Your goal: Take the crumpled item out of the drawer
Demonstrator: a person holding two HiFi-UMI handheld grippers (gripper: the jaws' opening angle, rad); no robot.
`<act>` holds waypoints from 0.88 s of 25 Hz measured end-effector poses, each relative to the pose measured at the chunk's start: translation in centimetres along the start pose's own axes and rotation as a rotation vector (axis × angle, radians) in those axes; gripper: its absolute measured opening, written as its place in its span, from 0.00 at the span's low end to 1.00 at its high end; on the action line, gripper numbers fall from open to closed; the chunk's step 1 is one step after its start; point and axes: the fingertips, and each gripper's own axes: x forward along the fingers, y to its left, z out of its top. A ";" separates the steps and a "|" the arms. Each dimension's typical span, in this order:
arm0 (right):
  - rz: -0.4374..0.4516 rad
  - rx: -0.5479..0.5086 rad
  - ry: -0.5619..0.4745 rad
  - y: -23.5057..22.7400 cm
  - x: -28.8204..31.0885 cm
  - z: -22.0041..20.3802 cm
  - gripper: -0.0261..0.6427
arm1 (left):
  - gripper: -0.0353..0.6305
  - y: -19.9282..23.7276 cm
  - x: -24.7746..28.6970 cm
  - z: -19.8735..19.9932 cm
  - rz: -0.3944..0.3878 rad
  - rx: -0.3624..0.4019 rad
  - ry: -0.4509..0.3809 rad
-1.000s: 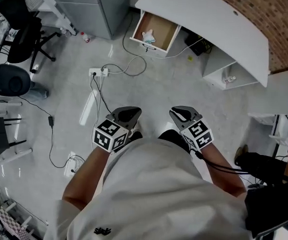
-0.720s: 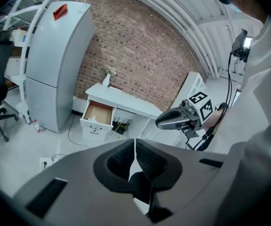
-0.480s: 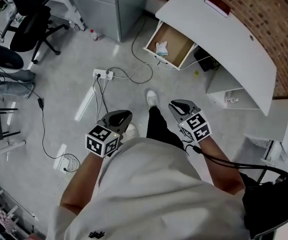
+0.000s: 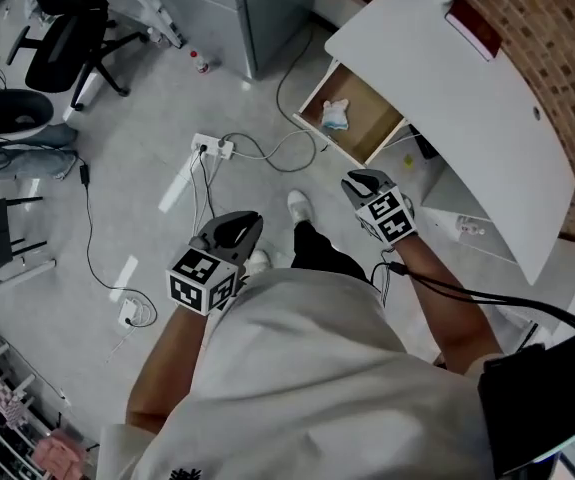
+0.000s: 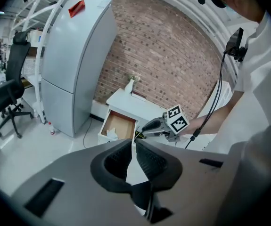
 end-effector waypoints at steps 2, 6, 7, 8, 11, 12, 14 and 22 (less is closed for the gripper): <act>0.013 -0.005 0.018 -3.6 2.4 0.1 0.19 | 0.09 0.7 2.2 1.7 0.009 -0.022 0.008; 0.023 -0.008 0.069 -9.8 7.7 -0.6 0.19 | 0.09 2.4 5.9 3.6 0.040 -0.069 0.021; 0.022 -0.014 0.080 -11.2 9.1 -0.9 0.19 | 0.09 2.8 6.7 3.9 0.050 -0.081 0.026; 0.020 -0.021 0.093 -12.6 10.6 -1.2 0.19 | 0.09 3.3 7.5 4.2 0.059 -0.091 0.031; 0.008 -0.042 0.134 -16.1 14.8 -2.2 0.19 | 0.09 4.6 9.6 4.6 0.083 -0.116 0.045; 0.002 -0.049 0.145 -17.1 16.2 -2.5 0.19 | 0.09 4.8 10.2 4.7 0.087 -0.124 0.047; -0.005 -0.060 0.167 -18.8 18.7 -3.4 0.20 | 0.09 5.3 11.3 4.6 0.092 -0.143 0.052; -0.013 -0.092 0.257 -22.7 26.2 -5.6 0.24 | 0.09 7.8 13.2 4.1 0.120 -0.223 0.050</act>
